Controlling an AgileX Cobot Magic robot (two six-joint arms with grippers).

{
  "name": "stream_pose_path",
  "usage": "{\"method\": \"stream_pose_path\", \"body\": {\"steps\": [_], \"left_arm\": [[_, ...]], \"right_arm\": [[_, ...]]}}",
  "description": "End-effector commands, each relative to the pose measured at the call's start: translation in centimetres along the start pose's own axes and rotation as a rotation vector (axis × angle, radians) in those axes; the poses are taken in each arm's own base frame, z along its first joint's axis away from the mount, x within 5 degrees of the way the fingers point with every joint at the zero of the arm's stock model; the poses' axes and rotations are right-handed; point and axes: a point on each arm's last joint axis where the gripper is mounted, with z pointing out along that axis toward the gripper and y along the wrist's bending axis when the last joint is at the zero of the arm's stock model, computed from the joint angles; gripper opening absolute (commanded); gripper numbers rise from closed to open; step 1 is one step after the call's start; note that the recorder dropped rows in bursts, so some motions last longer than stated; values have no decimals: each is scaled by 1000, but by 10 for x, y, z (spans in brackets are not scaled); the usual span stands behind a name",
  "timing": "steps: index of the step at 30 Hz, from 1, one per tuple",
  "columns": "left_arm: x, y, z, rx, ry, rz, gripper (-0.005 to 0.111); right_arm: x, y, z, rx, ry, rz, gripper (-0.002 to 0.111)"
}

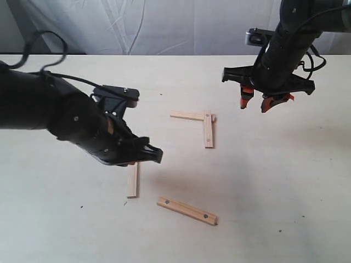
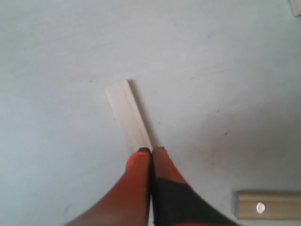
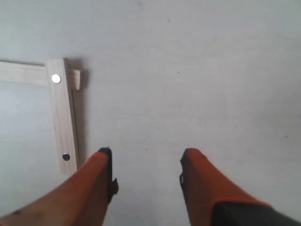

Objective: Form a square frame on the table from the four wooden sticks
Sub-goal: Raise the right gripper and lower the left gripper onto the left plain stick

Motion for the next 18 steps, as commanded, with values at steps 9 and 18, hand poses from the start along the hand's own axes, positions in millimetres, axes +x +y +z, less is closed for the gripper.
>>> {"method": "stream_pose_path", "body": {"steps": [9, 18], "left_arm": [[2, -9, 13, -6, -31, 40, 38], [13, -1, 43, -86, 52, 23, 44]], "right_arm": [[6, -6, 6, 9, 8, -38, 46], [6, -6, 6, 8, 11, -41, 46]]}}
